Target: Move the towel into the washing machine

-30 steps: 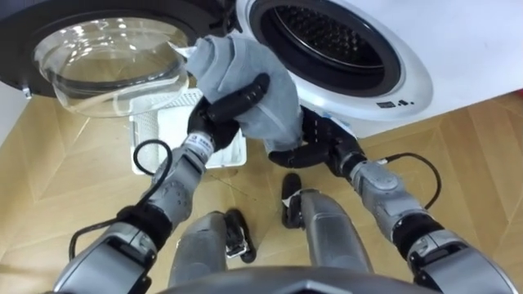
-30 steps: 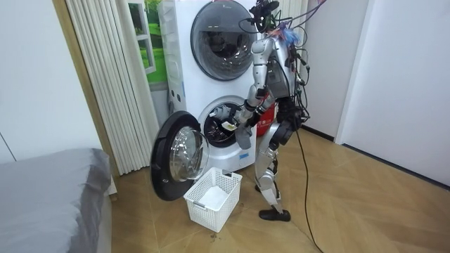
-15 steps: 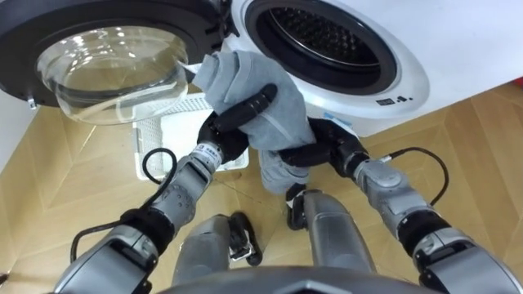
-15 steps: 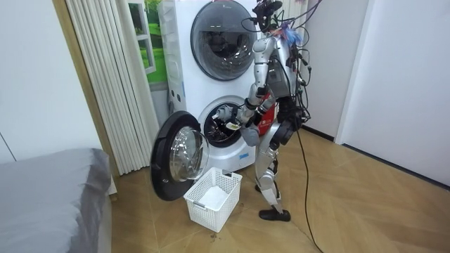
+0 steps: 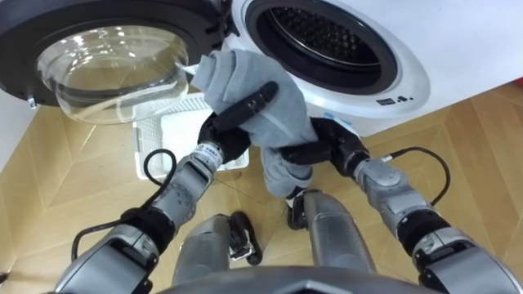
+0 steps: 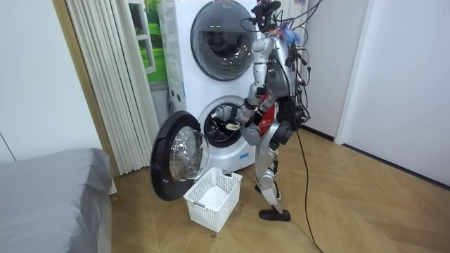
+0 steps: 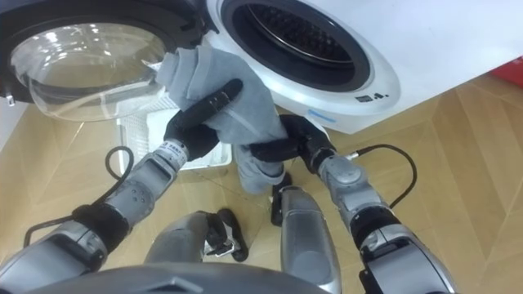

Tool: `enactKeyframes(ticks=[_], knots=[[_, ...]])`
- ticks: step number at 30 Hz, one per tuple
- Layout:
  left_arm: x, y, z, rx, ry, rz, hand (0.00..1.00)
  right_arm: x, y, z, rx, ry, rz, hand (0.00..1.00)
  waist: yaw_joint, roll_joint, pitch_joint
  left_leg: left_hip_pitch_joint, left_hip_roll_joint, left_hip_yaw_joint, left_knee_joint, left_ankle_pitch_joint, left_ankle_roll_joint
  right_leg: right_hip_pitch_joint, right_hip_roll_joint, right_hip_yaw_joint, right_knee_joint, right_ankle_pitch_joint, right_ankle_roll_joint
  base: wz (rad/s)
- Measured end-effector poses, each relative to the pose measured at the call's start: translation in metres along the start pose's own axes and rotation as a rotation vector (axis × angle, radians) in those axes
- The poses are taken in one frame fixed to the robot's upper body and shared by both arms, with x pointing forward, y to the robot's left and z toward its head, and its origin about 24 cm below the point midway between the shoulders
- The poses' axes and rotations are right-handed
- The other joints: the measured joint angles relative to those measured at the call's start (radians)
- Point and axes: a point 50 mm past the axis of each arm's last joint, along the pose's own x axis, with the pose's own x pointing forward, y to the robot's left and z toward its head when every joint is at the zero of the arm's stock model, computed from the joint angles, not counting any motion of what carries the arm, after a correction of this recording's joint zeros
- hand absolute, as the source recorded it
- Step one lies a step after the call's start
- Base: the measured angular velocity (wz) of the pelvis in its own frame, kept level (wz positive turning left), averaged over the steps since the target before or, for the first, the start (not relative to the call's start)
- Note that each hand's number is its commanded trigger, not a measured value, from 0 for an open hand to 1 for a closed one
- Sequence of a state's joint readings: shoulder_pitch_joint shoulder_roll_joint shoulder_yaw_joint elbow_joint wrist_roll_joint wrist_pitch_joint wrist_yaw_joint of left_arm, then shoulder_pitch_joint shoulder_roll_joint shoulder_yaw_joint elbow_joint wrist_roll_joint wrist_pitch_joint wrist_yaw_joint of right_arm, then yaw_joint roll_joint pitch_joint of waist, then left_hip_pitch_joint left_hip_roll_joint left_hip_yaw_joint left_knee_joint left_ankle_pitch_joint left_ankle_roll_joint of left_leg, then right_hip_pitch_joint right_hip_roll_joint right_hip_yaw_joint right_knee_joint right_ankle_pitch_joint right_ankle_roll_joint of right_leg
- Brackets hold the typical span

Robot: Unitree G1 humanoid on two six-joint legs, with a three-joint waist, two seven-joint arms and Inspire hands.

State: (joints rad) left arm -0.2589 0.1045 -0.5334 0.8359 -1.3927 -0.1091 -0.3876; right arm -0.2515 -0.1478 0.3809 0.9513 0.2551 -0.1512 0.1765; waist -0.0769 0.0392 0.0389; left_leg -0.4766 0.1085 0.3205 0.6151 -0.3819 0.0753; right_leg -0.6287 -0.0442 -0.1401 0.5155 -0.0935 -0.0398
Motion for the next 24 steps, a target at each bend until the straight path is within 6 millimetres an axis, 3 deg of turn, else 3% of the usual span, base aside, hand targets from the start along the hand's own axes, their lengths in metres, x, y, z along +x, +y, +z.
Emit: enactKeyframes(ticks=[5, 10, 16, 24], knots=[[-0.001, 0.003, 0.006, -0.020, -0.020, 0.008, 0.00, -0.001, -0.002, -0.007, 0.035, 0.027, -0.046, 1.00, 0.009, -0.006, 0.0015, 0.002, -0.001, 0.000, -0.022, 0.004, -0.006, -0.001, 0.003, -0.003, -0.015, 0.000, 0.000, 0.00], [-0.001, 0.005, 0.014, 0.025, -0.035, 0.042, 0.00, -0.005, -0.009, -0.023, 0.052, 0.122, -0.106, 1.00, 0.058, -0.009, 0.0033, 0.001, 0.001, -0.002, -0.034, 0.006, -0.010, -0.004, 0.003, -0.016, -0.018, 0.000, -0.001, 0.01], [-0.012, 0.023, 0.029, 0.072, -0.095, 0.186, 0.00, -0.011, -0.022, -0.035, 0.125, 0.178, -0.191, 1.00, 0.113, -0.009, 0.0032, -0.001, -0.003, -0.008, -0.047, 0.012, -0.011, -0.001, 0.001, -0.029, -0.033, 0.001, -0.002, 0.03], [-0.024, 0.041, 0.026, 0.141, -0.075, 0.348, 0.00, -0.015, -0.039, -0.042, 0.280, 0.245, -0.313, 1.00, 0.116, -0.018, 0.0085, -0.018, -0.035, -0.044, -0.066, 0.041, 0.001, -0.004, -0.038, -0.068, -0.032, 0.001, -0.002, 0.17]])
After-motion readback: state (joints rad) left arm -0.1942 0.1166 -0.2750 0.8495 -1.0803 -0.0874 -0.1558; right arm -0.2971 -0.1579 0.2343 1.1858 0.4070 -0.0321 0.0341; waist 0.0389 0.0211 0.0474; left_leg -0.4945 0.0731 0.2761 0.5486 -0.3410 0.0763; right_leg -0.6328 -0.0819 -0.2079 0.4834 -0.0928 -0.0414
